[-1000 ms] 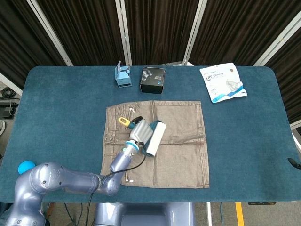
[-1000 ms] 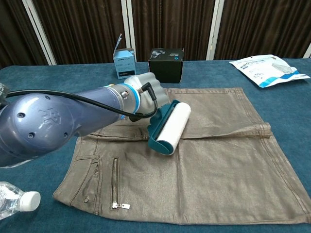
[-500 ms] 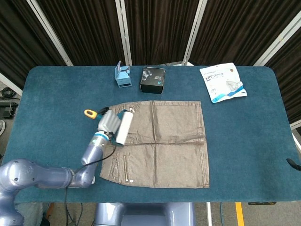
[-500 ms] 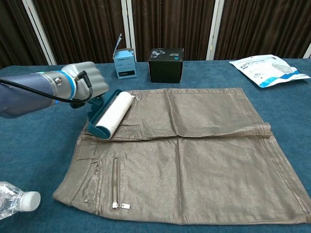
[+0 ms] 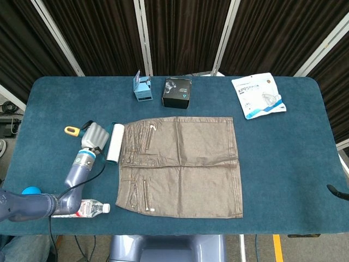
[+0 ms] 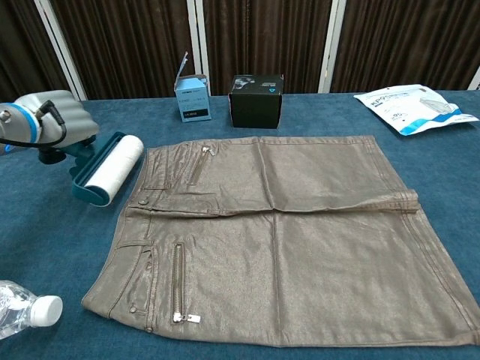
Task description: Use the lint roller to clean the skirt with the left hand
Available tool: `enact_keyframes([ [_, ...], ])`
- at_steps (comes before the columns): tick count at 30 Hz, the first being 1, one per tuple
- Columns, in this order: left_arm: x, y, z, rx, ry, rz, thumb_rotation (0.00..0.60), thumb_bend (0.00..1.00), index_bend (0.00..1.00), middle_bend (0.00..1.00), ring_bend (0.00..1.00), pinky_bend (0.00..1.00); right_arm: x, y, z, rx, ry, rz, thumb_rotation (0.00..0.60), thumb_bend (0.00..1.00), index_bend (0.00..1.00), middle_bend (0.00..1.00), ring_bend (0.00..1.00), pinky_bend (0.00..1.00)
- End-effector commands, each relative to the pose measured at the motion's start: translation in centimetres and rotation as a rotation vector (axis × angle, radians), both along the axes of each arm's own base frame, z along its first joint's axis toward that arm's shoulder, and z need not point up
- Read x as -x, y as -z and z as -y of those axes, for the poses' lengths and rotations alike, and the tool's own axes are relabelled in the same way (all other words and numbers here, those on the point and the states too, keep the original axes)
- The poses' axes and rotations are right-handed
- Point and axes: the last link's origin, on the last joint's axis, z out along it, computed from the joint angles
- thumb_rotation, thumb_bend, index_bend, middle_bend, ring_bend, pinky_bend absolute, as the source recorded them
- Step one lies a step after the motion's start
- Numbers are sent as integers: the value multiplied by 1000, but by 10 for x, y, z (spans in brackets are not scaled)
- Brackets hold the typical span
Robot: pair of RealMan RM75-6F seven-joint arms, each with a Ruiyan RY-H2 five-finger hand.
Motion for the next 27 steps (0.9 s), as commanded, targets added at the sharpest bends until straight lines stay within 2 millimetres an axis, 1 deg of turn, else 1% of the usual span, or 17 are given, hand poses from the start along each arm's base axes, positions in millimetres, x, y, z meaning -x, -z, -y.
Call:
enact_keyframes([
  [1, 20, -9, 2, -10, -30, 3, 600, 658, 617, 439, 387, 454, -1, 2, 0, -2, -2, -4, 600, 0, 0, 0, 0, 0],
  [3, 25, -12, 3, -16, -35, 17, 600, 392, 488, 323, 279, 398, -2, 2, 0, -3, -4, -7, 600, 0, 0, 0, 0, 0],
  [4, 27, -13, 3, -22, -38, 27, 600, 203, 366, 212, 180, 329, -2, 3, -1, -3, -5, -8, 600, 0, 0, 0, 0, 0],
  [5, 30, -15, 4, -35, -48, 48, 600, 62, 229, 104, 85, 245, -2, 3, -1, -3, -7, -9, 600, 0, 0, 0, 0, 0],
  [6, 32, -18, 5, -53, -66, 84, 600, 17, 147, 50, 42, 193, -3, 3, -1, -5, -8, -10, 600, 0, 0, 0, 0, 0],
  [7, 33, -21, 6, -69, -81, 116, 600, 0, 60, 7, 8, 131, -3, 4, -1, -5, -9, -11, 600, 0, 0, 0, 0, 0],
  [8, 33, -25, 7, -85, -90, 151, 600, 0, 15, 0, 0, 87, -4, 4, -1, -7, -11, -11, 600, 0, 0, 0, 0, 0],
  [10, 33, -37, 11, -131, -106, 260, 600, 0, 0, 0, 0, 47, -5, 5, -2, -9, -16, -9, 600, 0, 0, 0, 0, 0],
  [13, 35, -56, 20, -190, -119, 411, 600, 0, 0, 0, 0, 25, -7, 5, -3, -12, -27, -7, 600, 0, 0, 0, 0, 0],
  [16, 37, -68, 27, -228, -114, 499, 600, 0, 0, 0, 0, 5, -8, 6, -4, -16, -34, -5, 600, 0, 0, 0, 0, 0],
  [17, 38, -80, 33, -273, -108, 585, 600, 0, 0, 0, 0, 2, -9, 6, -5, -18, -42, -3, 600, 0, 0, 0, 0, 0],
  [18, 40, -91, 43, -307, -95, 676, 600, 0, 0, 0, 0, 0, -10, 6, -6, -20, -48, -3, 600, 0, 0, 0, 0, 0],
  [20, 43, -105, 59, -342, -81, 793, 600, 0, 0, 0, 0, 0, -11, 7, -7, -23, -55, -2, 600, 0, 0, 0, 0, 0],
  [21, 46, -114, 73, -363, -74, 861, 600, 0, 0, 0, 0, 0, -12, 7, -8, -26, -60, -3, 600, 0, 0, 0, 0, 0],
  [22, 49, -126, 97, -392, -60, 945, 600, 0, 0, 0, 0, 0, -13, 8, -9, -28, -63, -7, 600, 0, 0, 0, 0, 0],
  [23, 52, -133, 116, -391, -38, 979, 600, 0, 0, 0, 0, 0, -13, 8, -9, -28, -65, -8, 600, 0, 0, 0, 0, 0],
  [27, 63, -143, 157, -387, -6, 1046, 600, 0, 0, 0, 0, 0, -13, 8, -10, -24, -66, -9, 600, 0, 0, 0, 0, 0],
])
